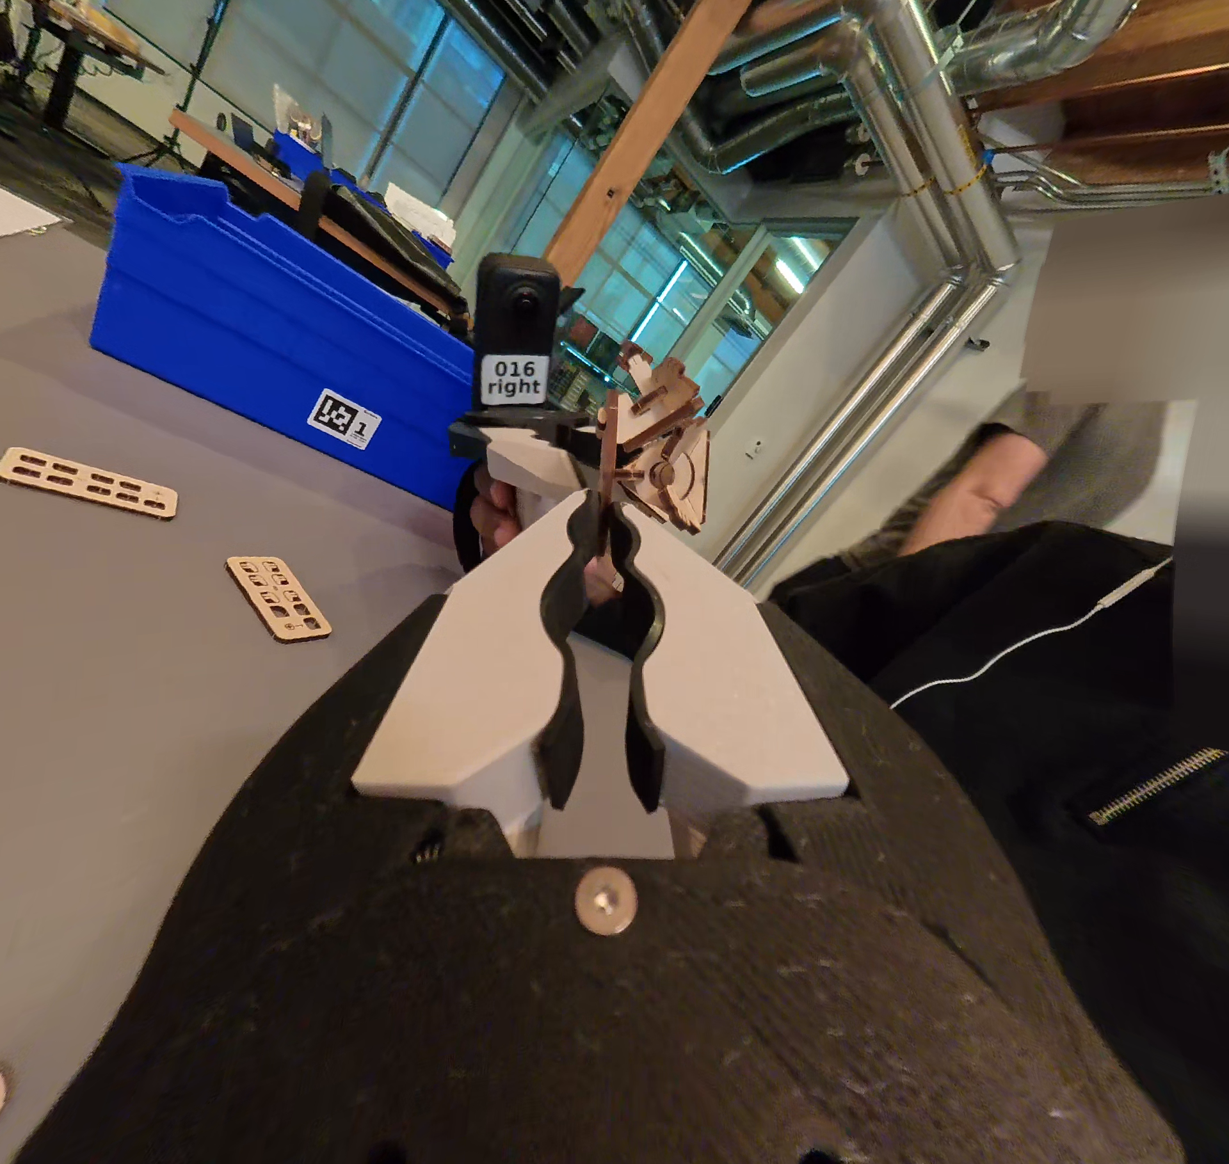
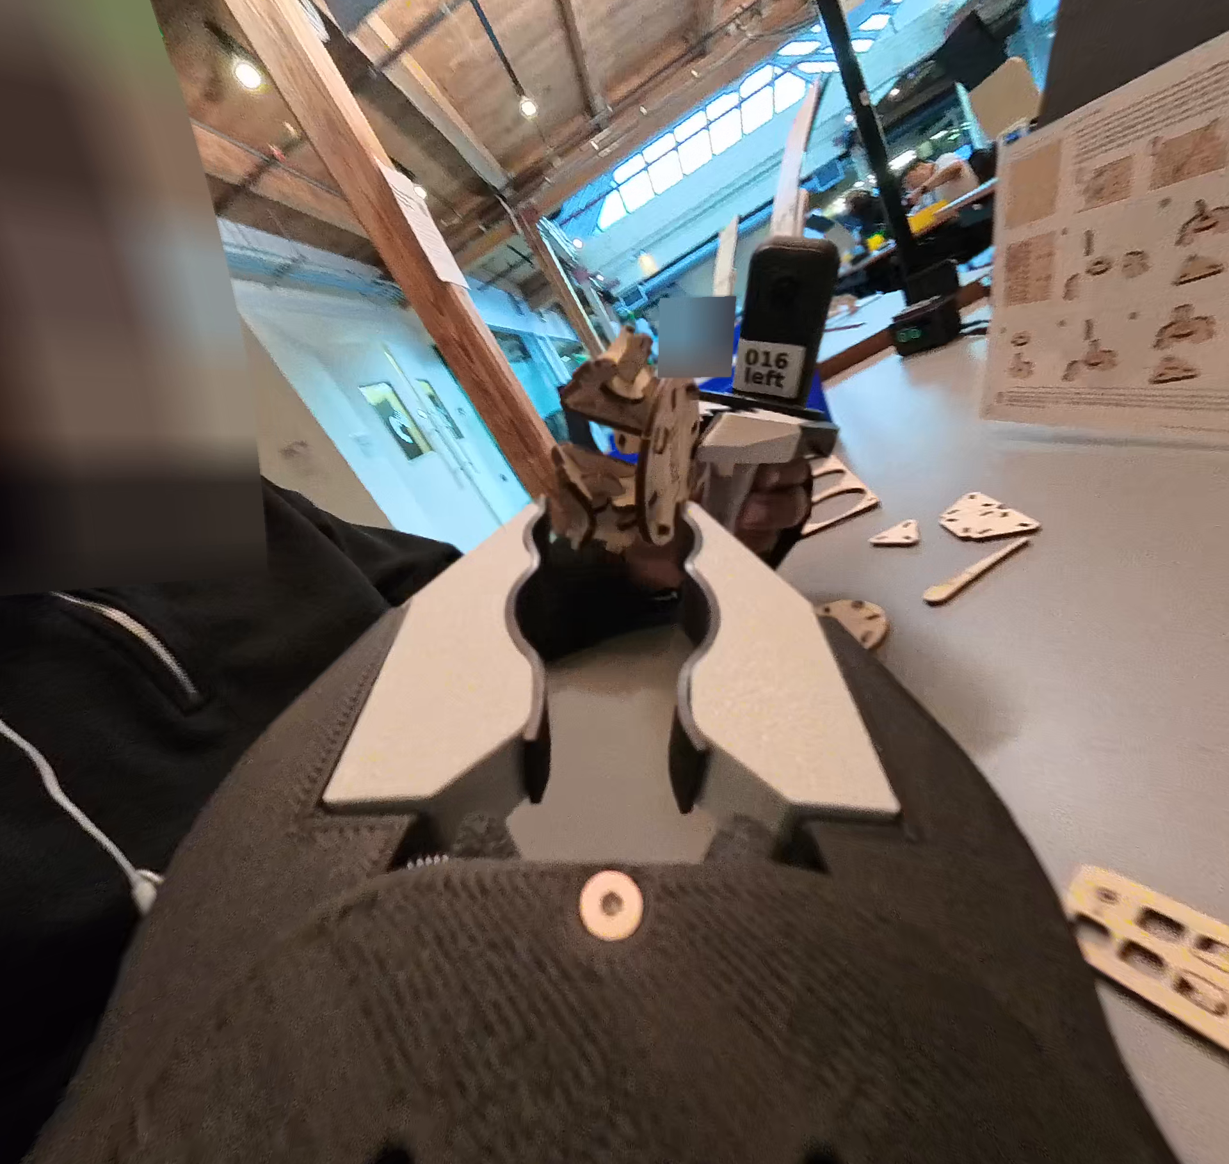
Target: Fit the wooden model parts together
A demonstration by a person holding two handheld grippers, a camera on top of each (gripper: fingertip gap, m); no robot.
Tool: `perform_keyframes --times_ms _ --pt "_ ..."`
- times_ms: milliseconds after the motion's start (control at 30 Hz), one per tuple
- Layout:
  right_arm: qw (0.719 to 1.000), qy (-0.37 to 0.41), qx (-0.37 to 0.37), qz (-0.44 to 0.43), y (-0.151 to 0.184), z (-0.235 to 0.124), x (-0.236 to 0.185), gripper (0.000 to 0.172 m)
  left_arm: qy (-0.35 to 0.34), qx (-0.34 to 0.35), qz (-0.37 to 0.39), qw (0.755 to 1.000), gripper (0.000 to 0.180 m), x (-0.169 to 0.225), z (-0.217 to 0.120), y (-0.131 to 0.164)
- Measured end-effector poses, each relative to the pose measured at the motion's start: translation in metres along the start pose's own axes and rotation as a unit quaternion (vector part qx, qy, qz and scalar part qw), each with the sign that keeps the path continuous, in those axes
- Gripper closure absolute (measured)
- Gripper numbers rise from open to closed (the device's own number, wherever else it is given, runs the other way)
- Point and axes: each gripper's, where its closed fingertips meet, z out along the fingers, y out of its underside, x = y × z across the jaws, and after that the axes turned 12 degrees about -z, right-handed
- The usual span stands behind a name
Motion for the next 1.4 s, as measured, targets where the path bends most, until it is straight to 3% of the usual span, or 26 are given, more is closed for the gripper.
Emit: perform_keyframes --times_ms 33,333,633,1100,1200,1400 --pt "1.0 -0.009 0.009 0.011 -0.001 0.0 -0.001 0.144 -0.001 -0.001 0.002 1.0 0.18 0.0 0.001 0.001" --pt "1.0 -0.006 0.012 -0.013 -0.003 -0.002 -0.003 0.146 -0.004 0.007 0.004 1.0 0.18 0.002 0.004 0.001" --pt "1.0 -0.007 0.018 -0.017 -0.005 -0.002 -0.005 0.146 0.03 0.032 -0.051 0.998 0.18 0.003 0.006 -0.002" --pt "0.999 0.022 0.011 -0.038 -0.004 -0.003 0.002 0.147 0.006 0.053 -0.033 0.998 0.18 -0.004 0.005 -0.007" --pt "0.998 0.031 0.024 -0.04 -0.009 -0.007 0.004 0.147 -0.02 0.07 -0.027 0.997 0.161 -0.012 0.003 -0.011" --pt "0.996 0.062 0.048 -0.052 -0.02 -0.017 0.01 0.148 -0.014 0.068 -0.038 0.997 0.158 -0.016 -0.001 -0.009"
